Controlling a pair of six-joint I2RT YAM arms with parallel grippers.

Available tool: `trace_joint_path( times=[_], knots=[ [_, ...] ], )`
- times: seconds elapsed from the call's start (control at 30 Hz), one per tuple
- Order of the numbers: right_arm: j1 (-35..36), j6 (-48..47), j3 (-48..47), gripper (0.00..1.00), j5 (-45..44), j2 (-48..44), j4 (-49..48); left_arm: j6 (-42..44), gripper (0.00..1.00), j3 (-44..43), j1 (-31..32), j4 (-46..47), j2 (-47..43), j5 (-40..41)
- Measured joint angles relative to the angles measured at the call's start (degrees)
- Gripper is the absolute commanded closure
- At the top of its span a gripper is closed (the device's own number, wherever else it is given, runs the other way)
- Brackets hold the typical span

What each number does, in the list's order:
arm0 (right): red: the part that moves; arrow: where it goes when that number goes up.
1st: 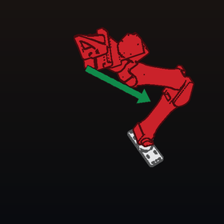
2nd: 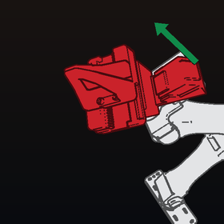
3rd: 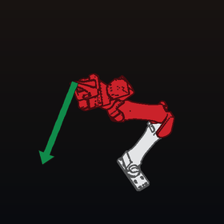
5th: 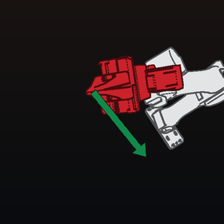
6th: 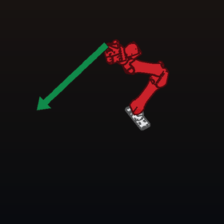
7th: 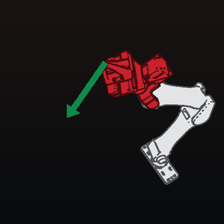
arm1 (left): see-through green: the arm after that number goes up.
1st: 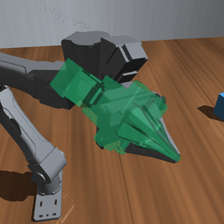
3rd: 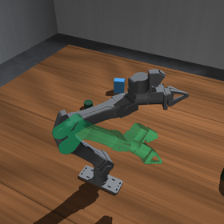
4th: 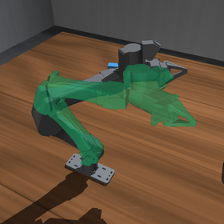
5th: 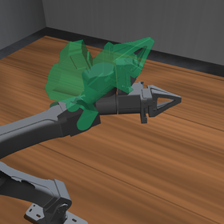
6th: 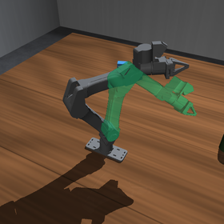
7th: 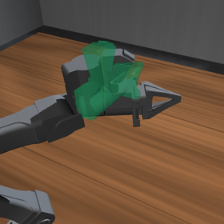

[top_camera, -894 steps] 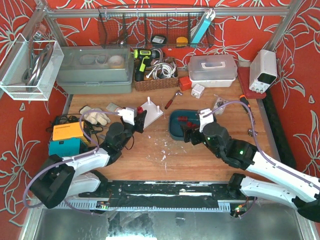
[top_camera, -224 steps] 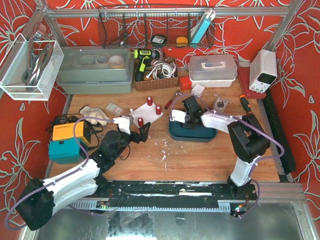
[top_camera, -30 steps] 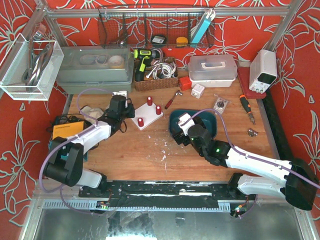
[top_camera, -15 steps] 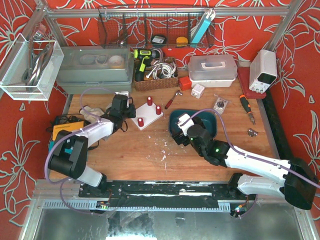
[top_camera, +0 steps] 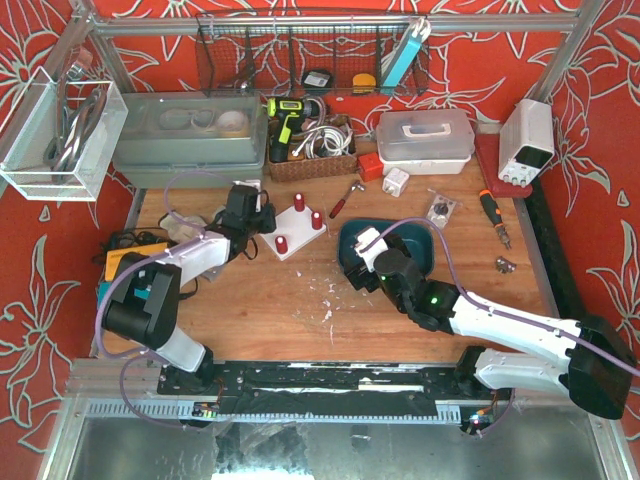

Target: Install the large spring

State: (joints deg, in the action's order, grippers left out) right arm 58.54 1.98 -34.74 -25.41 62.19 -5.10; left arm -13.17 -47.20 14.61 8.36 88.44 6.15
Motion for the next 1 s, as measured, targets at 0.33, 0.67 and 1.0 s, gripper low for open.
trace_joint_path(
  times=[0.33,0.67,1.0],
  knots=[
    [-0.1,-0.6,0.1,0.01,-2.1,-0.2,-0.5,-1.3,0.21,2.8,0.0,0.6,-7.7,-0.4],
    [-6.4,-4.6,2.6,0.01,-9.7,-4.6,-6.6,-1.5,0.0,17.3,0.0,11.6,-27.7,2.3],
    [-25.8,-8.9,5.1,0.01,-10.7,-4.0,-16.4,10.0,0.0,32.6,0.0,27.8,-27.9,4.4]
  ],
)
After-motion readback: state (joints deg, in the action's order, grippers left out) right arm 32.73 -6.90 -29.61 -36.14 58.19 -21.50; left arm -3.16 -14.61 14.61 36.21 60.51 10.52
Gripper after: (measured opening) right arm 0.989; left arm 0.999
